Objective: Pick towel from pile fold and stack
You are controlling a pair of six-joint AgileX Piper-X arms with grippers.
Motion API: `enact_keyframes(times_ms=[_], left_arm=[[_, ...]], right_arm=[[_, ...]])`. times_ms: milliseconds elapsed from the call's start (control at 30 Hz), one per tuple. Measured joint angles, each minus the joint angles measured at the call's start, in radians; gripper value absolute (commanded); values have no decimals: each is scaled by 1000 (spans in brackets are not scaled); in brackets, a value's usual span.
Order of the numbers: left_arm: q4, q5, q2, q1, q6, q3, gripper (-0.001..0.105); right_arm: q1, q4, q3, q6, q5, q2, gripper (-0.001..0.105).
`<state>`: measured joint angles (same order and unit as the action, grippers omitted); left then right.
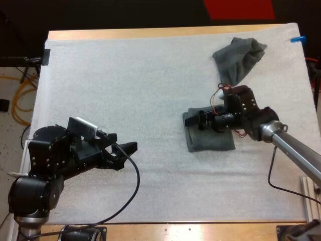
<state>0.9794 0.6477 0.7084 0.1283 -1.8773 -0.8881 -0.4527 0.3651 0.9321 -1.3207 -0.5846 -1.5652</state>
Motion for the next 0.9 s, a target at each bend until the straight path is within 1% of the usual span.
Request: enact_keyframes(times_ms=[67,133,167,233,300,367,433,500,600,667,800,900], left_arm=[[0,0,0,0,0,0,69],[0,0,7,1,-1,0,73],[0,0,16,2,-3,0,76],[-8,0,38,11,-12,0,78],[-35,0,75,40,-32,0,78],[-74,-7,120,86,-76,0,78],[-137,-46,175,135,-117,0,78],[-201,-113,230,189,-160,0,78],[-310,-187,335,254,-219,0,78],[-372,-214,403,290,-267,0,78],[-482,-232,551,342,-336,0,78],[-529,-235,663,366,-359,0,78]], right_arm=[[0,23,0,-41,10,49,67],[0,55,0,-81,28,114,67],[0,73,0,-103,38,147,67],[0,114,0,-149,63,213,67],[0,168,0,-195,107,288,67],[0,222,0,-255,153,356,67],[0,281,0,-295,225,430,67],[0,331,0,-323,292,500,67],[0,414,0,-329,376,612,67],[0,466,0,-333,413,674,67],[0,577,0,-332,443,781,67],[0,647,0,-332,447,846,67]])
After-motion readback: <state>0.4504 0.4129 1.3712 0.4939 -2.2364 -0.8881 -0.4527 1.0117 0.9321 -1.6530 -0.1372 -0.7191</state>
